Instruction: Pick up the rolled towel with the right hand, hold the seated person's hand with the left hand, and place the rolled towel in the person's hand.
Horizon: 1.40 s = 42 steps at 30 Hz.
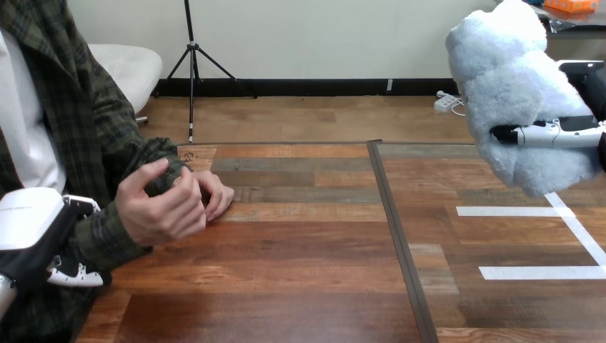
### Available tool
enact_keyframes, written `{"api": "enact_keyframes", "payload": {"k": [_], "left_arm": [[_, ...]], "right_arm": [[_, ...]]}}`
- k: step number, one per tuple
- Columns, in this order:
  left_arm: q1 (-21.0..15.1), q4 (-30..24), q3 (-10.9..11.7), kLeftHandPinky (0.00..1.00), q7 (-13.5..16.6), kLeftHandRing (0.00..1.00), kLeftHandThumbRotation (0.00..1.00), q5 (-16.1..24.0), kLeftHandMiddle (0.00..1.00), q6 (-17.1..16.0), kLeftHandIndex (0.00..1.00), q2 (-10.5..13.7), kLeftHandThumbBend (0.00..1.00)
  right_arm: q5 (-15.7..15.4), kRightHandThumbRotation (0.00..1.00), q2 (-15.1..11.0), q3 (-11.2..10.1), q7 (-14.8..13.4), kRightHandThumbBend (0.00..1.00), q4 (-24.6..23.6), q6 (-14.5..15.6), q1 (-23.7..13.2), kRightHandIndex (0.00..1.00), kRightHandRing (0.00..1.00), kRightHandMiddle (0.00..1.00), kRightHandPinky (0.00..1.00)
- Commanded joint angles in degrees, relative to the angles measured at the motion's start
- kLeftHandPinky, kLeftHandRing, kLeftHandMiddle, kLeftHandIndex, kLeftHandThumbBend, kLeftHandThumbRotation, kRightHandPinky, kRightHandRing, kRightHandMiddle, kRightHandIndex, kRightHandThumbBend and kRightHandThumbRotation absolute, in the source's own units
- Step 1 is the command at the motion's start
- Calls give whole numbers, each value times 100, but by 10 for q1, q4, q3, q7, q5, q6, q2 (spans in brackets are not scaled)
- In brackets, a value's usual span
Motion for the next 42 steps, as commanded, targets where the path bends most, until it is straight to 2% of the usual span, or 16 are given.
{"api": "enact_keyframes", "payload": {"k": [1, 5, 17, 30, 38, 42], "left_arm": [[-30, -1, -8, 36, 10, 40, 11, -2, 46, 2, 48, -18, 84], [-28, -2, -7, 34, 12, 39, 11, -6, 45, 2, 48, -21, 83], [-22, -10, -2, 27, 18, 34, 8, -14, 41, 2, 45, -27, 82], [-18, -12, 6, 21, 23, 29, 8, -29, 38, -39, 43, -32, 84], [-18, -15, 5, 20, 25, 27, 10, -36, 38, -46, 43, -35, 83], [-19, -21, 4, 20, 25, 28, 10, -38, 39, -48, 44, -37, 83]], "right_arm": [[15, 0, -1, -15, -4, 61, -31, -8, -32, 10, 5, 10, 2], [17, 0, 0, -15, -5, 60, -34, -1, -32, 10, 5, 10, 2], [10, 0, 0, -11, -7, 61, -28, -10, -33, 10, 5, 10, 2], [7, 0, 9, -5, -12, 62, -41, 8, -28, 11, 6, 10, 2], [4, 0, 18, 2, -12, 61, -55, 20, -24, 11, 6, 11, 2], [-10, 0, 22, 12, -17, 61, -60, 20, -23, 11, 6, 11, 3]]}}
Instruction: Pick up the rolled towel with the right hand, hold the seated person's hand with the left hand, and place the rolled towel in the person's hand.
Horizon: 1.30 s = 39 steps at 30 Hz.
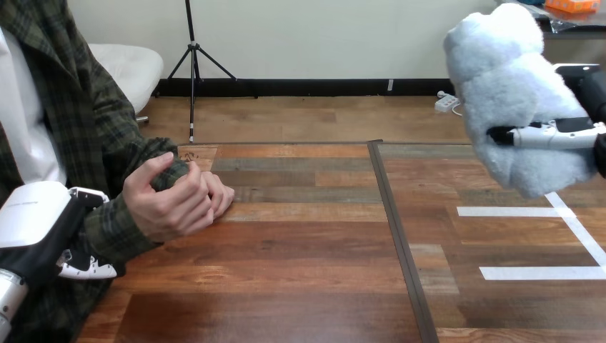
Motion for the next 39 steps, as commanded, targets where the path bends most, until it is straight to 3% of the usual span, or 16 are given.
{"api": "enact_keyframes", "payload": {"k": [1, 8, 17, 24, 39], "left_arm": [[-18, -21, 3, 21, 8, 28, 10, -13, 39, -14, 44, -22, 84], [-20, -28, 5, 21, 3, 29, 9, -17, 39, -21, 45, -26, 84], [-22, -32, 8, 22, 2, 29, 8, -22, 39, -27, 44, -32, 85], [-23, -38, 8, 22, 3, 29, 9, -22, 39, -26, 44, -34, 85], [-23, -50, 9, 23, -6, 29, 6, -37, 39, -32, 44, -44, 86]], "right_arm": [[-7, 0, 15, 11, -14, 61, -46, -7, -25, 11, 6, 11, 3], [-19, 0, 23, 23, -11, 61, -41, -16, -28, 11, 7, 11, 3], [-46, 0, 31, 42, -18, 66, -60, 2, -24, 12, 7, 12, 3], [-62, 0, 40, 59, -20, 66, -82, 1, -18, 11, 7, 12, 3], [-92, 0, 69, 98, -20, 64, -150, 35, -6, 10, 7, 11, 3]]}}
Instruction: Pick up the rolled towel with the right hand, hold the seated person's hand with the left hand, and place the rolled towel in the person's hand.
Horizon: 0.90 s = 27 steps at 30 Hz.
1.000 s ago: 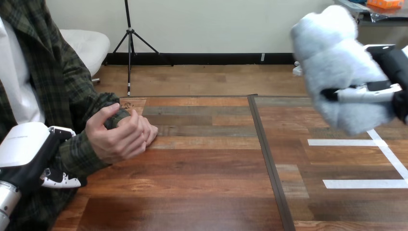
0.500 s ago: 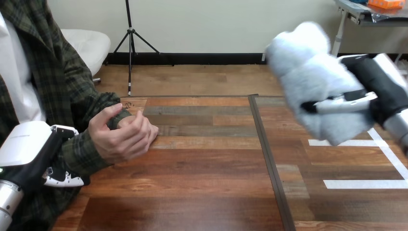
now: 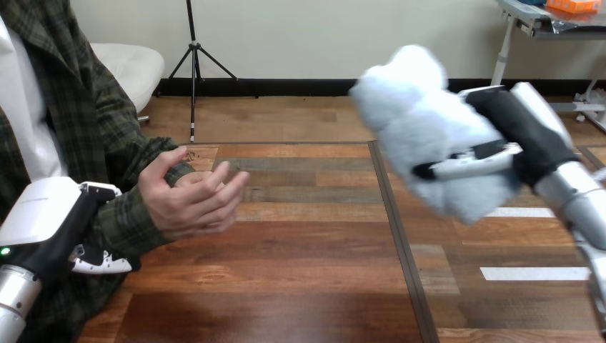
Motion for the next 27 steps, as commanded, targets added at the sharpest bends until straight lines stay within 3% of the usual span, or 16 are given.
{"api": "enact_keyframes", "payload": {"k": [1, 11, 19, 27], "left_arm": [[-22, -38, 9, 23, -9, 29, 6, -19, 39, -20, 44, -27, 86], [-15, -56, 13, 23, -20, 29, 6, -31, 39, -20, 44, -29, 87], [-9, -72, 17, 22, -35, 29, 5, -45, 39, -18, 44, -33, 87], [-2, -86, 23, 24, -55, 30, 2, -64, 40, -21, 45, -37, 88]], "right_arm": [[-6, 0, 13, 8, -12, 64, -44, 3, -32, 10, 7, 11, 3], [-25, 0, 27, 25, -18, 66, -13, -12, -44, 11, 8, 12, 3], [-46, 0, 34, 39, -29, 70, 33, -58, -57, 13, 10, 14, 5], [-54, 0, 49, 51, -34, 70, 73, -77, -71, 13, 10, 14, 5]]}}
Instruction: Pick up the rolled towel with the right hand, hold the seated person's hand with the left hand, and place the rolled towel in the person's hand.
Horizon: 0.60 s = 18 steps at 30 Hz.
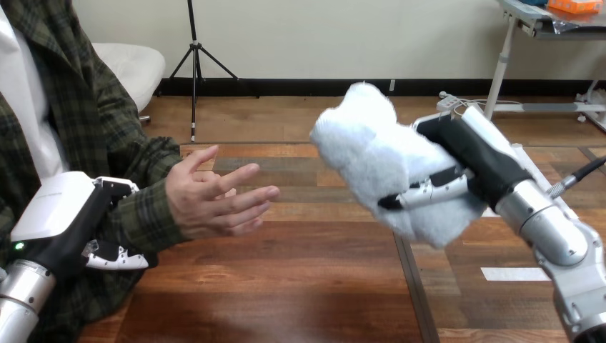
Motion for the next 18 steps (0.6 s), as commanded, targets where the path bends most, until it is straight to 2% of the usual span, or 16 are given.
{"api": "enact_keyframes", "payload": {"k": [1, 12, 18], "left_arm": [[-15, -39, 17, 24, -11, 31, 2, -23, 40, -16, 45, -27, 88], [-4, -66, 28, 26, -29, 33, 0, -29, 42, -10, 46, -36, 88], [1, -81, 31, 27, -35, 33, 0, -32, 42, -3, 46, -42, 89]], "right_arm": [[-3, 0, 13, 3, -21, 70, 19, -25, -70, 13, 10, 14, 5], [-16, 0, 26, 21, -24, 70, 45, -35, -82, 14, 10, 15, 5], [-13, 0, 34, 27, -17, 70, 67, -57, -88, 13, 10, 15, 6]]}}
